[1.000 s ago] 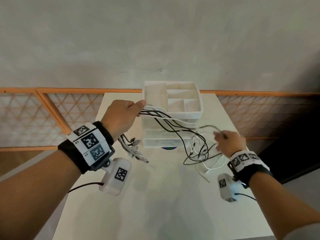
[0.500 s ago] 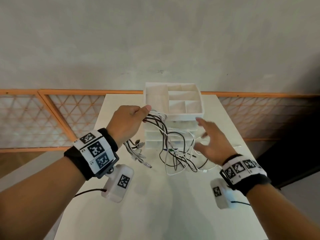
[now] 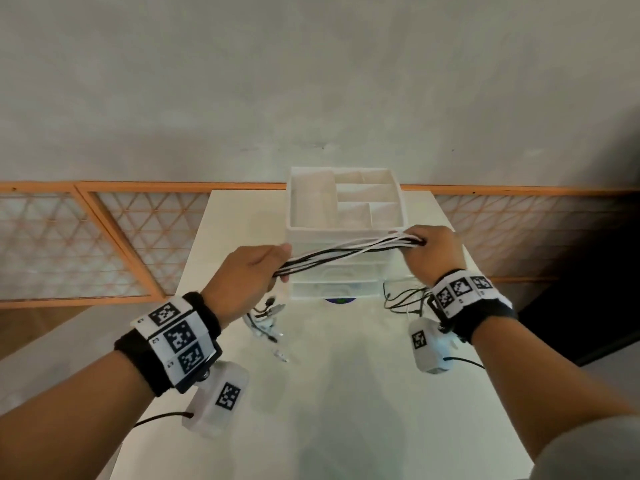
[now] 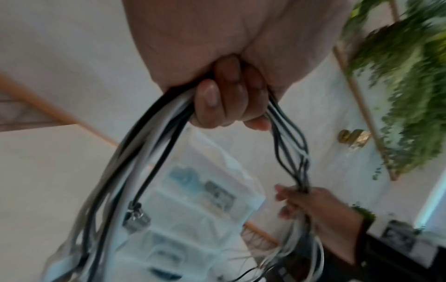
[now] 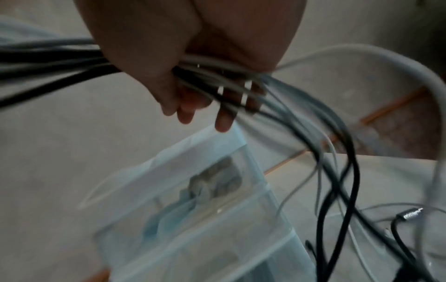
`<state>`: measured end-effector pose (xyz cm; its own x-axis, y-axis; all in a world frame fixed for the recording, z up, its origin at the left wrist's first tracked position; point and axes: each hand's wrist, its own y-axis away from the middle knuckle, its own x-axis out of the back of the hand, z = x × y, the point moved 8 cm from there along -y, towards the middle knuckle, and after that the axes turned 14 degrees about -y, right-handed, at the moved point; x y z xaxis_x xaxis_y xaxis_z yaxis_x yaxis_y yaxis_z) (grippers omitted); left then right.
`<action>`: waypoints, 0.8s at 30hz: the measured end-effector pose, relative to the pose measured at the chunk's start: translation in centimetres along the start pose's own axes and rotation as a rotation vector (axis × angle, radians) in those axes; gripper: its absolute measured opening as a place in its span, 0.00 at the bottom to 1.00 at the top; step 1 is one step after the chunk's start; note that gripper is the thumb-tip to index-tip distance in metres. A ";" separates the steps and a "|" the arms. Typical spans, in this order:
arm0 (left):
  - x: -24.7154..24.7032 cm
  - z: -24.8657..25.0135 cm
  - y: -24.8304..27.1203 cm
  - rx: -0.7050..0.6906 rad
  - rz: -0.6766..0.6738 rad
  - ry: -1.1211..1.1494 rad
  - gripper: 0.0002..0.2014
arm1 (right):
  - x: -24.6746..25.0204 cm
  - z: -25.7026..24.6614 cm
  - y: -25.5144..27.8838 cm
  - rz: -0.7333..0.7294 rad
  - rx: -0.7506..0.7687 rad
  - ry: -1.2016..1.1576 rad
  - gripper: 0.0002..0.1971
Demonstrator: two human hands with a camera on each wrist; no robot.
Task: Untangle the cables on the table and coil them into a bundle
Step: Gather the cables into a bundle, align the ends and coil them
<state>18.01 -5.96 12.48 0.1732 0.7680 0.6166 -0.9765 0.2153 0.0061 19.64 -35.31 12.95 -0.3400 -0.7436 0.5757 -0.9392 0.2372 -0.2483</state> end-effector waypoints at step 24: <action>-1.6 9.8 -2.3 -0.043 -0.008 0.196 0.25 | 1.2 -6.7 1.7 -0.049 0.153 -0.373 0.15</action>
<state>18.74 -13.61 19.16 0.2063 0.8682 0.4512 -0.9695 0.2437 -0.0258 17.35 -31.59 18.42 -0.2278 -0.9342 0.2747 -0.9263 0.1210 -0.3568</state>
